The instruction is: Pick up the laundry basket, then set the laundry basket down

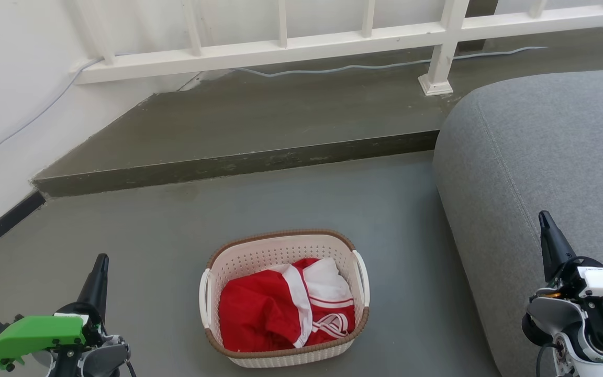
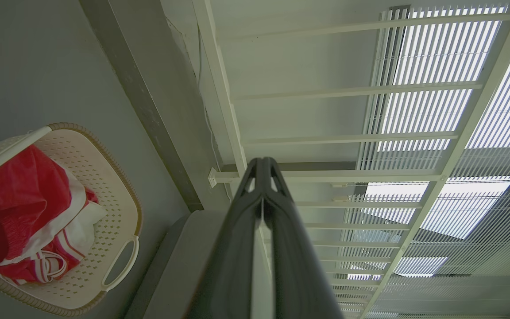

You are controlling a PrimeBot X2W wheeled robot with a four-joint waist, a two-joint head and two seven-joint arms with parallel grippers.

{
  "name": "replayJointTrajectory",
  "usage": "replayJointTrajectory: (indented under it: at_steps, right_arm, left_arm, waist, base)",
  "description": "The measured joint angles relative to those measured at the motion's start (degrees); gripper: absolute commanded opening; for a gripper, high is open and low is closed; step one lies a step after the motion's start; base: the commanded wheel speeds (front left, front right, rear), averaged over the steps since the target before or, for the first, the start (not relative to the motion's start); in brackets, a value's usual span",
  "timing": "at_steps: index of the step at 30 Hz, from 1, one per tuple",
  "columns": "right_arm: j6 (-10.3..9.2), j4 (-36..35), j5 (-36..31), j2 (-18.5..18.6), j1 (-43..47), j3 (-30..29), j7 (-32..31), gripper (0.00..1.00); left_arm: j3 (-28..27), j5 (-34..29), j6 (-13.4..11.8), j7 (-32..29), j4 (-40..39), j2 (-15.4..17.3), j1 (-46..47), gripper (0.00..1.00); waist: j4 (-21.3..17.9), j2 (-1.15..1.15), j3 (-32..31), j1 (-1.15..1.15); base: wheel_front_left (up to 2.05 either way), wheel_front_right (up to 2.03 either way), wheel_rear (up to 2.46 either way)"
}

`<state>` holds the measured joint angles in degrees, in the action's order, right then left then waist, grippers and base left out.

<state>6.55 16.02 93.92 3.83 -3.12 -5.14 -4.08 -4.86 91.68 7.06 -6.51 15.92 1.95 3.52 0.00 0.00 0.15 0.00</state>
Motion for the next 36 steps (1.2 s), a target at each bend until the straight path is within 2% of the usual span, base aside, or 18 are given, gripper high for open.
replayJointTrajectory:
  at_steps: [36]
  right_arm:
    - [0.01,0.1,0.0,0.0,0.0,-0.1,-0.1,0.00]
  left_arm:
    - [0.0,0.0,0.0,0.0,0.0,0.0,0.0,0.00]
  waist:
    - [0.0,0.00,0.0,0.00]
  base:
    - [0.00,0.00,0.00]
